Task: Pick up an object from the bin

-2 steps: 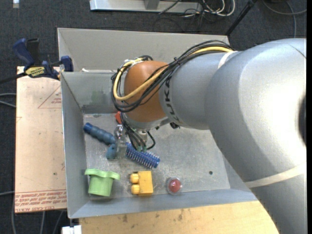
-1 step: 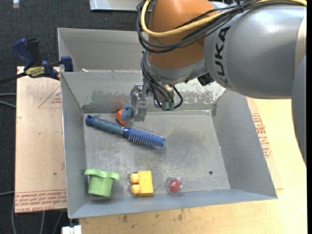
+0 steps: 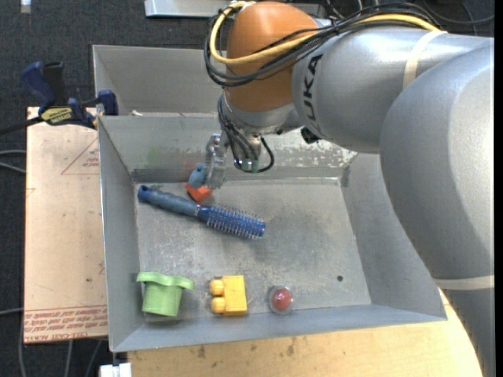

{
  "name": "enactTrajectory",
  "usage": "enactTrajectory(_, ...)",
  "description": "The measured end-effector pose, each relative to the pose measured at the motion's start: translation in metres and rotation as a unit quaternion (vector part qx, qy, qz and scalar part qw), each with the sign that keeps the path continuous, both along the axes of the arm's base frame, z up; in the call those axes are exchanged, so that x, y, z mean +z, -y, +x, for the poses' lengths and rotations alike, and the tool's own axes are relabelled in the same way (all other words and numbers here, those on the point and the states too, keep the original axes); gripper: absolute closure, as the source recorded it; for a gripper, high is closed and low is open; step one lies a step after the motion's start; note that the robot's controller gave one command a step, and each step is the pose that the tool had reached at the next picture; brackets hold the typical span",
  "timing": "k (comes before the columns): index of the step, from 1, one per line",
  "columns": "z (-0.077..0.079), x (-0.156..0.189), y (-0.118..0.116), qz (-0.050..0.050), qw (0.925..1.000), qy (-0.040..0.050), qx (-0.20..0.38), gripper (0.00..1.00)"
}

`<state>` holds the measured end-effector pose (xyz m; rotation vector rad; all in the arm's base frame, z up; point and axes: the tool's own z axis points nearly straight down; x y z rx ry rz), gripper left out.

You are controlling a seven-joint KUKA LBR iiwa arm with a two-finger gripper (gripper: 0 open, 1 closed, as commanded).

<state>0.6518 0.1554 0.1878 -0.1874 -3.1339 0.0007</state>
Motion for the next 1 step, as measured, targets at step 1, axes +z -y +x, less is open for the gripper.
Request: enactTrajectory(1,-0.0074,0.0235,-0.0111,0.001,0.9999,0.0037,0.01,1.0)
